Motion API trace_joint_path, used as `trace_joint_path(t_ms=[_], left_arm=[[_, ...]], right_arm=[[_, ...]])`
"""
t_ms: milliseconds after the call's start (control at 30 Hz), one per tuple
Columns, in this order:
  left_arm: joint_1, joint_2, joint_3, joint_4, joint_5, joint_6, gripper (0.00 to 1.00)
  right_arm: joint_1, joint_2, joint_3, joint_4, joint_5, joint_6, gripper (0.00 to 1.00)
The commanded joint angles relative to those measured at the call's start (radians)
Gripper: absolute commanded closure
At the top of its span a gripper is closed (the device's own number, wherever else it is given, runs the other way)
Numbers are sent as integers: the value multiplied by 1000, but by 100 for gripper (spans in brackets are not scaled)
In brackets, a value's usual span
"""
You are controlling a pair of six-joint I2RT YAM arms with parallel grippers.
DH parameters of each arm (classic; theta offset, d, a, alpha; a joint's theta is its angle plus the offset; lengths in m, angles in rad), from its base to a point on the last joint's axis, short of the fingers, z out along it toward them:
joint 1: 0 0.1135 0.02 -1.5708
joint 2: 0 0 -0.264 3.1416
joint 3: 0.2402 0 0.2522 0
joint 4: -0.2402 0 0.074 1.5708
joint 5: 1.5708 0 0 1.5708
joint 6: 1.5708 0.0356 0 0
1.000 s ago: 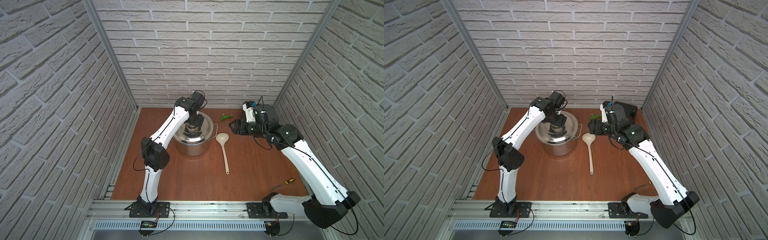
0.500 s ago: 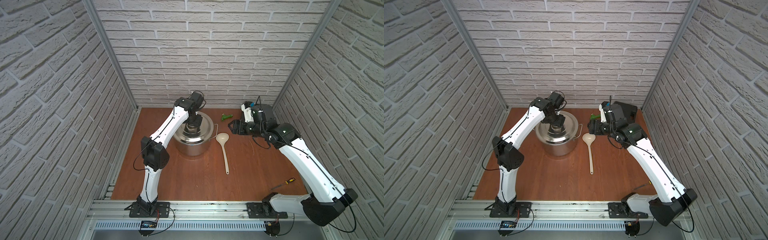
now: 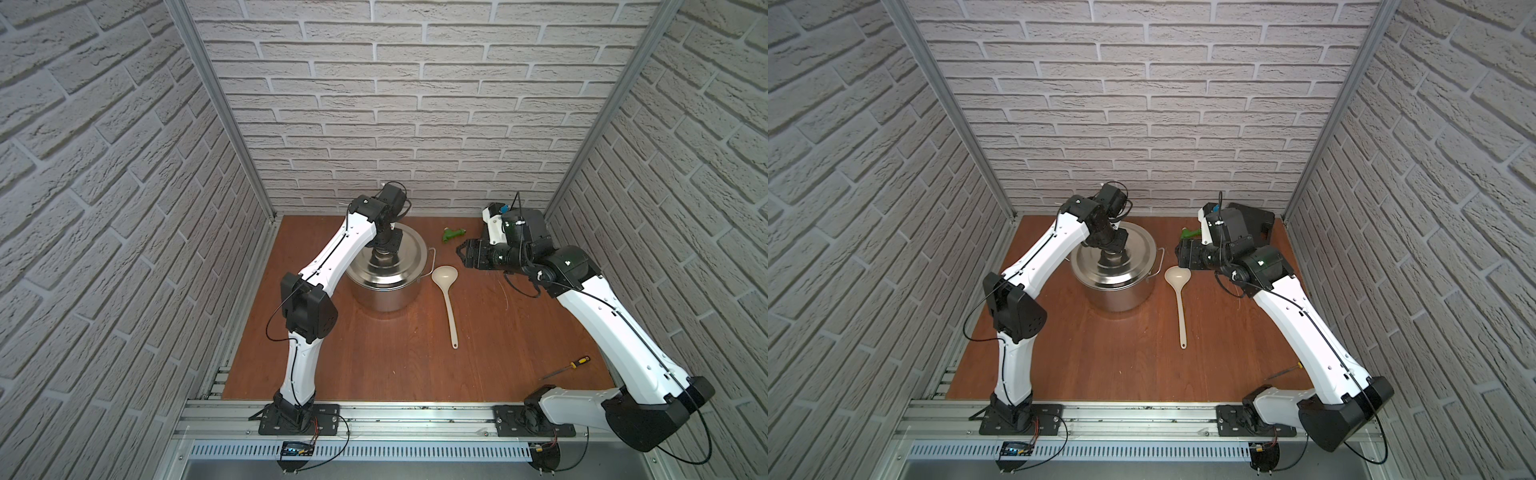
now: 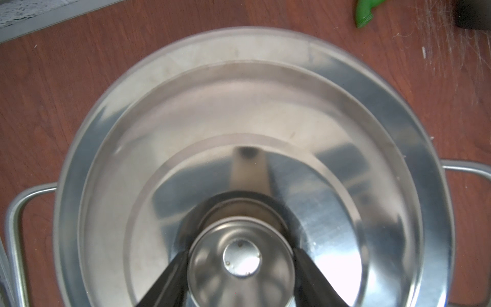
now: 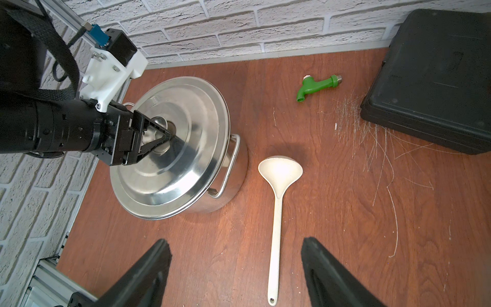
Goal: Stir the soup with a spoon
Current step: Pick up the lid from the pan.
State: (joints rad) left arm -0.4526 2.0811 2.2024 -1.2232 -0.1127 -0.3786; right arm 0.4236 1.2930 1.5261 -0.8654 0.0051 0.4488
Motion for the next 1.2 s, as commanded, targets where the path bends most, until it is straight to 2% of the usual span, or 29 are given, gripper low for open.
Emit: trace_joint_path(t_ms=[0,100,200,533,767,967,1167], left_arm=[[-1,-7,-27,-29,32,-3,73],[-1,-6,2,-44,23,-1,84],[1,-1,53,-69,8,3,88],[18,-7,188,-117,-37,18,93],[47,-80,208,-117,-97,9,93],[173,-229,131,-98,-111,-16,91],[413,-435,-137,-4,-41,-43,91]], right_arm=[[5,-17,-4,33,19,4,19],[6,-16,-4,34,21,5,19],[6,-17,-4,33,22,5,19],[5,-36,-27,34,26,5,19],[5,-46,-33,31,23,-4,20],[5,-40,-28,33,4,-17,20],[7,-23,-17,45,-20,-15,20]])
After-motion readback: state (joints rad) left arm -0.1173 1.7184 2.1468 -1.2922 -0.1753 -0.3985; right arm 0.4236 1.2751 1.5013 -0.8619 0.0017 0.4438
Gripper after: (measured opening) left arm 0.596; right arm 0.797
